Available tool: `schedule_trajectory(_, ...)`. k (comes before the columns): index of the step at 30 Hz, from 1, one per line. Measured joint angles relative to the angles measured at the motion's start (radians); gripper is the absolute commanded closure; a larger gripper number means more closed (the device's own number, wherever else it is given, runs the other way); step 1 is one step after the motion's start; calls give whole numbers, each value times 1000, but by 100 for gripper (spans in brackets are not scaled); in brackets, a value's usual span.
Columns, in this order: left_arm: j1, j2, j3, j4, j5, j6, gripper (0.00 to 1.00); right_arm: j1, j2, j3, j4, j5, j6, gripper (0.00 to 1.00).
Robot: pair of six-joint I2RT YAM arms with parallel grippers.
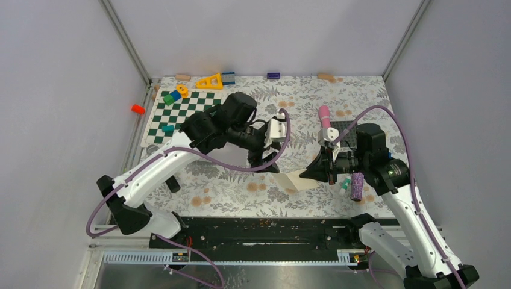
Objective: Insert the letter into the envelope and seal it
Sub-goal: Fold the letter.
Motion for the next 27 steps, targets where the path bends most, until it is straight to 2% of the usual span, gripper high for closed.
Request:
schedule_trajectory(8,-46,82,34,17,5,-34,33,0,8,0,2,1,5,100)
schedule_trajectory(12,-72,109,34,10,2,-34,43,0,0,0,2,1,7,100)
schedule_trajectory(17,-93,121,45,-3,3,-33,52,0,-2,0,3,5,8,100)
schedule_trajectory(19,-98,130,58,-8,3,-32,60,0,-2,0,8,9,9,100)
schedule_trajectory(23,-110,140,63,-14,-1,-31,85,0,-2,-1,25,13,16,100)
schedule_trajectory(27,-124,146,63,-23,-8,-29,100,0,-3,-1,31,17,23,100)
